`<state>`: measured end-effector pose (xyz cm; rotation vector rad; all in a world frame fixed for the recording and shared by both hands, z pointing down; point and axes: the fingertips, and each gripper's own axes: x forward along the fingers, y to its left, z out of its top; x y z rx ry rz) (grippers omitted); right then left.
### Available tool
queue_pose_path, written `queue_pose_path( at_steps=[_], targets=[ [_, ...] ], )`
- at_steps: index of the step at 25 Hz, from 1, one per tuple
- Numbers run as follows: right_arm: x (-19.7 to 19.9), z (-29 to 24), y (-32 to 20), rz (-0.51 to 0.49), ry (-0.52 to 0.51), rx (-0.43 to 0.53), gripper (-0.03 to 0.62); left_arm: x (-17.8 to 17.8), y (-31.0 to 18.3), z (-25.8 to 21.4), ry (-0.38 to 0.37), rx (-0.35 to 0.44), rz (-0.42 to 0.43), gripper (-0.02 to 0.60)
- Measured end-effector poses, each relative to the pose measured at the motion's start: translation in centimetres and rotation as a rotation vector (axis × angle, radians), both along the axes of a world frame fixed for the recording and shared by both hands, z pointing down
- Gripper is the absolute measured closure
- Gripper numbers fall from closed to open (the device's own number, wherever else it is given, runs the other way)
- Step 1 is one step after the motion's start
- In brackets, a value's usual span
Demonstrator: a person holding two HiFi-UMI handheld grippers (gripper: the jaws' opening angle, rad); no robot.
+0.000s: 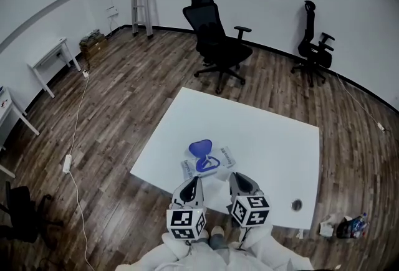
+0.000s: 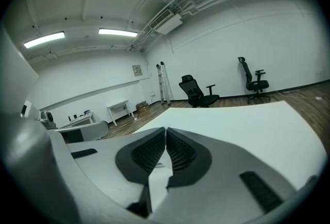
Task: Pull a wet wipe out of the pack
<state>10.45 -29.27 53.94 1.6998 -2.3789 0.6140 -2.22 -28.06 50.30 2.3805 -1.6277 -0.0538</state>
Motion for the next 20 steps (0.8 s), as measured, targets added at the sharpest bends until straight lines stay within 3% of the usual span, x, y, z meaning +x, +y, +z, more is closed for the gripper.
queue_pose_path(
  at_steps=[20],
  targets=[
    [1.5, -0.1, -1.4, -0.007, -0.003, 0.007, 0.580, 1.0, -1.7, -0.2, 0.001, -0.007, -0.023, 0.583]
  ],
)
